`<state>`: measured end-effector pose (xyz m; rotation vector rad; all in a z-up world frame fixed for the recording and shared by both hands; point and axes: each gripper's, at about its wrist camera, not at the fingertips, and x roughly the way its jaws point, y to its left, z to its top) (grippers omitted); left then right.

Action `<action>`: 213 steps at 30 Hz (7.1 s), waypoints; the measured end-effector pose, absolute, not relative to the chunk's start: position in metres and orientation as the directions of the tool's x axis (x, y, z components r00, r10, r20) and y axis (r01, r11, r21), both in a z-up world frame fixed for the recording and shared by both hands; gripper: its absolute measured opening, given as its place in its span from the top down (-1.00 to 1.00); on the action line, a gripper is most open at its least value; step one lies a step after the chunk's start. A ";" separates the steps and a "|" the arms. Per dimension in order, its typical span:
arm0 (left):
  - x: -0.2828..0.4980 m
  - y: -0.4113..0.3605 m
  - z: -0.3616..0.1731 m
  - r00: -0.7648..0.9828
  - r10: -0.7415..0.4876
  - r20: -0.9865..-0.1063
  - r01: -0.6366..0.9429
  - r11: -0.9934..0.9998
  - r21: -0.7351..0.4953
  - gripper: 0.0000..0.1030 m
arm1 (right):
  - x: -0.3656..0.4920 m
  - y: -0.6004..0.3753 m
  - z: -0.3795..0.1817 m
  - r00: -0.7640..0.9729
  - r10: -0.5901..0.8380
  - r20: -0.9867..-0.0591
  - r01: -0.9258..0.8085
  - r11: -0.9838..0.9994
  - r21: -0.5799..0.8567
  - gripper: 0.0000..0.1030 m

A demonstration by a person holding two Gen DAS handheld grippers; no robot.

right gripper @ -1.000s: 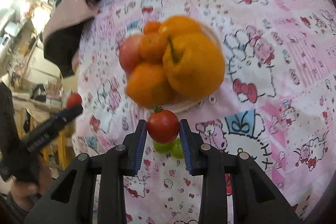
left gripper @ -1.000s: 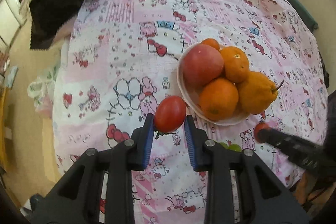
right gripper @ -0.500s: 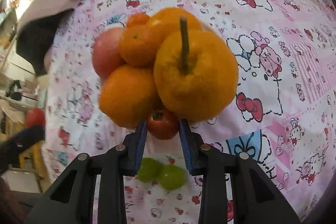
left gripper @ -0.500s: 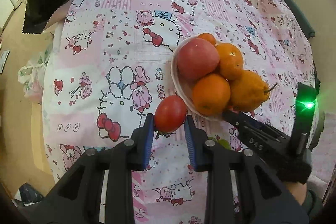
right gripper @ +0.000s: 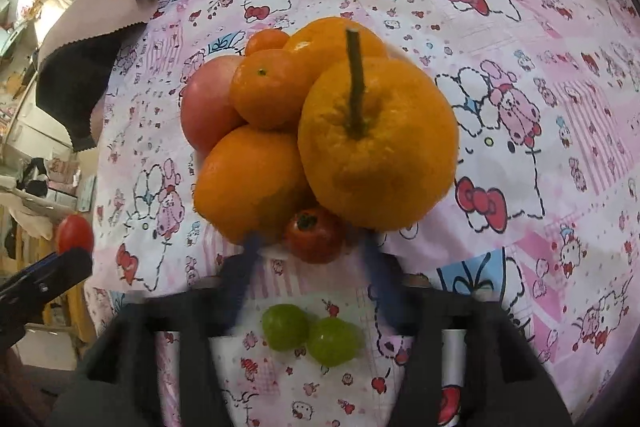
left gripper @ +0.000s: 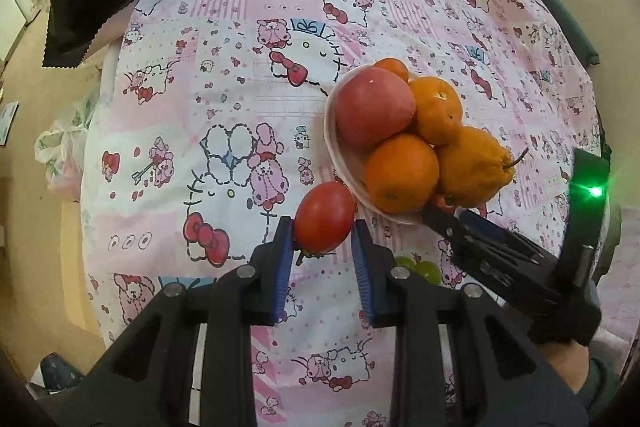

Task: Organize fruits
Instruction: 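Place the cherry tomato on the plate with the left tool while the right tool places its tomato, then open both tools and move them to the green limes, grasping one with the left tool, then lift the green lime with the left tool while the right tool grasps the other lime, then set the lime on top of the plate fruit with the left tool while the right tool sets its lime, then open both tools and pull them back from the plate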

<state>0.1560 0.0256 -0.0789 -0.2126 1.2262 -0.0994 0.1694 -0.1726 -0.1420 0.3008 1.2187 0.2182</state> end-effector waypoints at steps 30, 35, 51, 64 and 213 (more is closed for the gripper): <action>0.230 -0.001 -0.145 0.299 -0.293 -0.908 0.038 0.955 -0.295 0.50 | 0.137 -0.242 -0.123 0.257 0.462 -0.849 0.212 0.830 0.516 -0.49; 0.225 0.013 -0.142 0.278 -0.305 -0.911 -0.022 0.946 -0.324 -0.11 | 0.138 -0.237 -0.122 0.251 0.467 -0.848 0.199 0.832 0.517 -0.49; 0.148 -0.050 -0.139 0.212 -0.234 -0.949 0.079 0.972 -0.222 0.01 | 0.120 -0.276 -0.123 0.295 0.400 -0.868 0.277 0.834 0.478 -0.49; 0.149 -0.069 -0.175 0.155 -0.243 -0.957 -0.071 0.964 -0.256 0.32 | 0.102 -0.306 -0.132 0.294 0.376 -0.879 0.333 0.822 0.463 -0.49; 0.159 0.068 -0.037 0.445 -0.086 -0.891 -0.147 0.975 -0.167 -0.40 | 0.291 -0.156 -0.100 0.288 0.437 -0.852 -0.220 0.896 0.385 0.35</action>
